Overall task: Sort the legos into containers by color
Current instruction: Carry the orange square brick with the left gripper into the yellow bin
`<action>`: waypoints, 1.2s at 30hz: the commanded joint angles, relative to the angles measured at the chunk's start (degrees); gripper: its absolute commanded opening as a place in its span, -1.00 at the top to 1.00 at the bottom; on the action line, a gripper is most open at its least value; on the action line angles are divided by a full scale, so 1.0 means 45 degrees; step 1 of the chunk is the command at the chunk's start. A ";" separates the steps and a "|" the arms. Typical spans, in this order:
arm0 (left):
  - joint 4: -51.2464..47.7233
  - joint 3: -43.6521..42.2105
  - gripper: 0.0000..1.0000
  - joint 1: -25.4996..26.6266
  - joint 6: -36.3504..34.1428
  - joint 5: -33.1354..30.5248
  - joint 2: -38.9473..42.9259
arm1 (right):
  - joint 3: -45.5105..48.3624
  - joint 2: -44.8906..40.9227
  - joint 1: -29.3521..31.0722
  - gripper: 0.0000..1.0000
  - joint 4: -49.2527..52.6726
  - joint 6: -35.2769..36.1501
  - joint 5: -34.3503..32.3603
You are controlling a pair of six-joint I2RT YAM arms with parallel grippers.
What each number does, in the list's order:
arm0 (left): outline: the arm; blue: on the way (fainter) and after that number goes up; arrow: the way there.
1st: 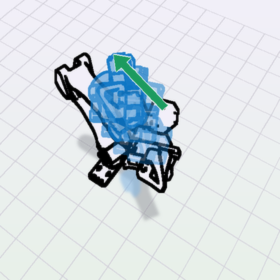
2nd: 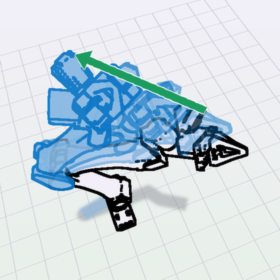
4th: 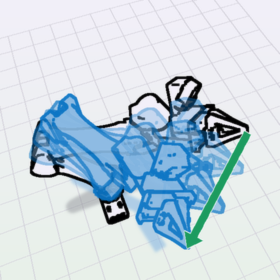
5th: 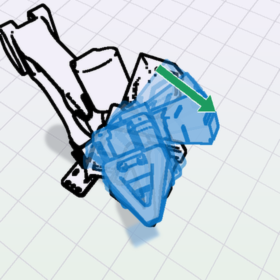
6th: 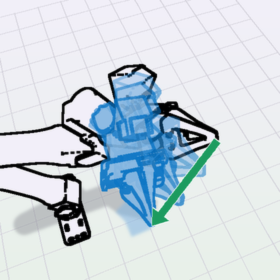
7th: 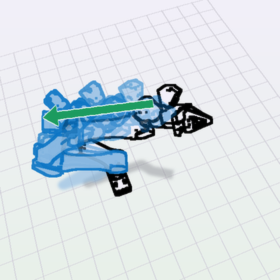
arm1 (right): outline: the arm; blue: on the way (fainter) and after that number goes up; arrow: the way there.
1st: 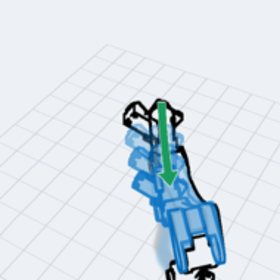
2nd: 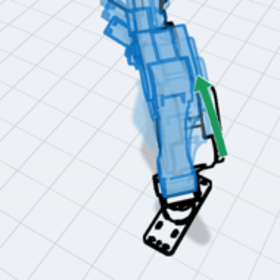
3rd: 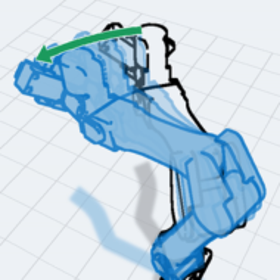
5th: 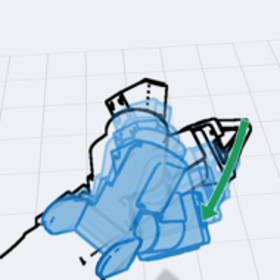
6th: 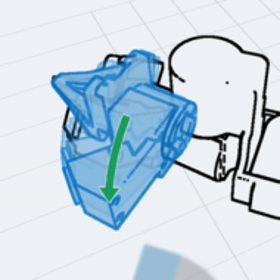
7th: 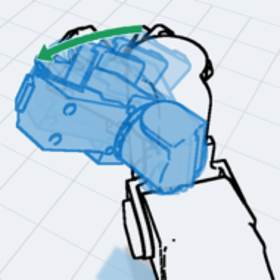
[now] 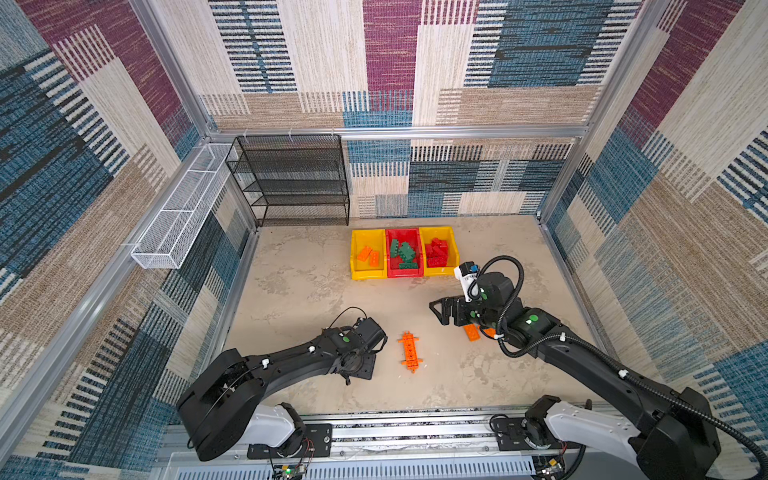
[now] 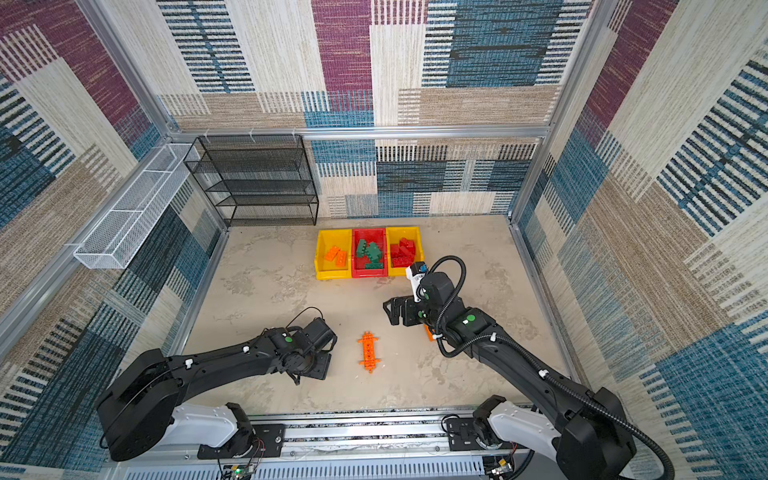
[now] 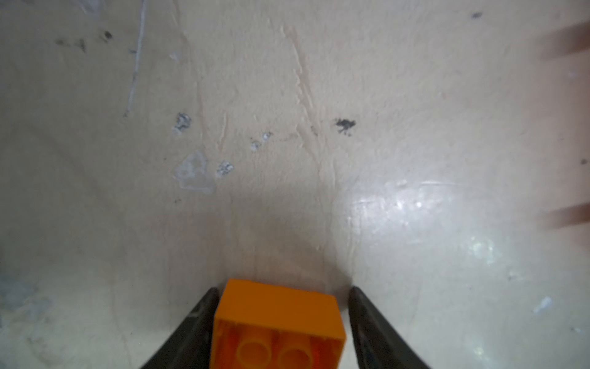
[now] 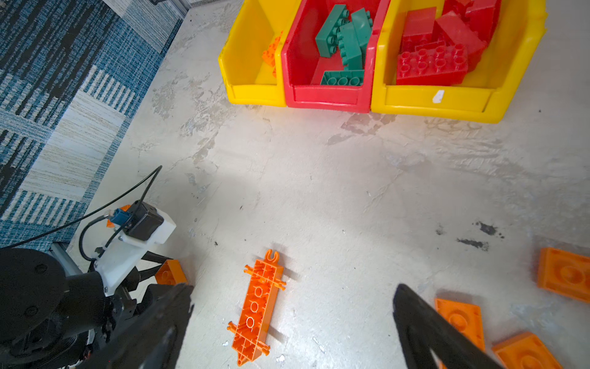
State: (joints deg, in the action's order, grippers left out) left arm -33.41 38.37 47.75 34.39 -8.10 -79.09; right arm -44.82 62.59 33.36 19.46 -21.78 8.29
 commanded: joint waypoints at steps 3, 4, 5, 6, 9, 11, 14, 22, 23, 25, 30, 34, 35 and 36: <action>-0.0284 0.0087 0.10 0.0000 0.0358 0.0086 -0.0087 | 0.0083 -0.0309 0.0007 -0.99 0.0026 0.0048 -0.0337; -0.0399 0.0125 0.11 0.0005 0.0451 0.0062 -0.0044 | 0.0087 -0.0351 0.0008 -0.99 0.0035 0.0034 -0.0342; -0.0506 0.0155 0.16 0.0007 0.0527 0.0042 0.0043 | 0.0057 -0.0392 0.0008 -0.99 0.0045 0.0027 -0.0344; -0.0644 0.0240 0.21 0.0013 0.0594 -0.0012 0.0110 | 0.0067 -0.0456 0.0008 -0.99 0.0054 0.0035 -0.0344; -0.1385 0.0850 0.22 0.0003 0.0711 -0.0421 0.0313 | -0.0020 -0.0620 0.0008 -0.99 0.0209 0.0021 -0.0422; -0.1962 0.1630 0.23 -0.0060 0.0674 -0.1039 0.0244 | -0.0072 -0.0755 0.0008 -0.99 0.0337 0.0055 -0.0509; -0.2598 0.3468 0.23 -0.0730 0.0130 -0.1384 -0.0281 | -0.0150 -0.1012 0.0008 -0.99 0.0502 0.0077 -0.0782; -0.2720 1.0626 0.21 -0.3475 -0.2244 -0.0787 -0.4632 | -0.0371 -0.0596 -0.0012 -0.99 0.0333 -0.0020 -0.0913; -0.2907 1.1689 0.20 -0.3720 -0.2465 -0.0898 -0.5393 | -0.0407 -0.0459 -0.0012 -0.99 0.0306 -0.0036 -0.0897; -0.3459 1.3960 0.15 -0.4130 -0.2971 -0.1196 -0.7062 | -0.0463 -0.0182 -0.0031 -0.99 0.0218 -0.0045 -0.0884; -0.4712 1.8818 0.15 -0.5106 -0.3403 -0.0985 -1.0691 | -0.0728 0.0497 -0.0089 -0.99 0.0087 -0.0065 -0.1102; -0.5735 2.1979 0.11 -0.5568 -0.3491 -0.0411 -1.2951 | -0.1033 0.0980 -0.0207 -0.99 0.0026 -0.0070 -0.1247; -0.5933 2.2649 0.08 -0.5634 -0.3521 -0.0309 -1.3402 | -0.1108 0.1083 -0.0246 -0.99 0.0032 -0.0077 -0.1247; -0.6181 2.3378 0.02 -0.5683 -0.3503 -0.0272 -1.3857 | -0.1218 0.1177 -0.0283 -0.99 0.0067 -0.0081 -0.1238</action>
State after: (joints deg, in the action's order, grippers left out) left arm -55.53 137.56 22.48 20.43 -11.60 -138.04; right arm -49.28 67.13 32.36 21.69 -21.82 3.84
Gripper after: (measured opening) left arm 0.506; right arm 0.995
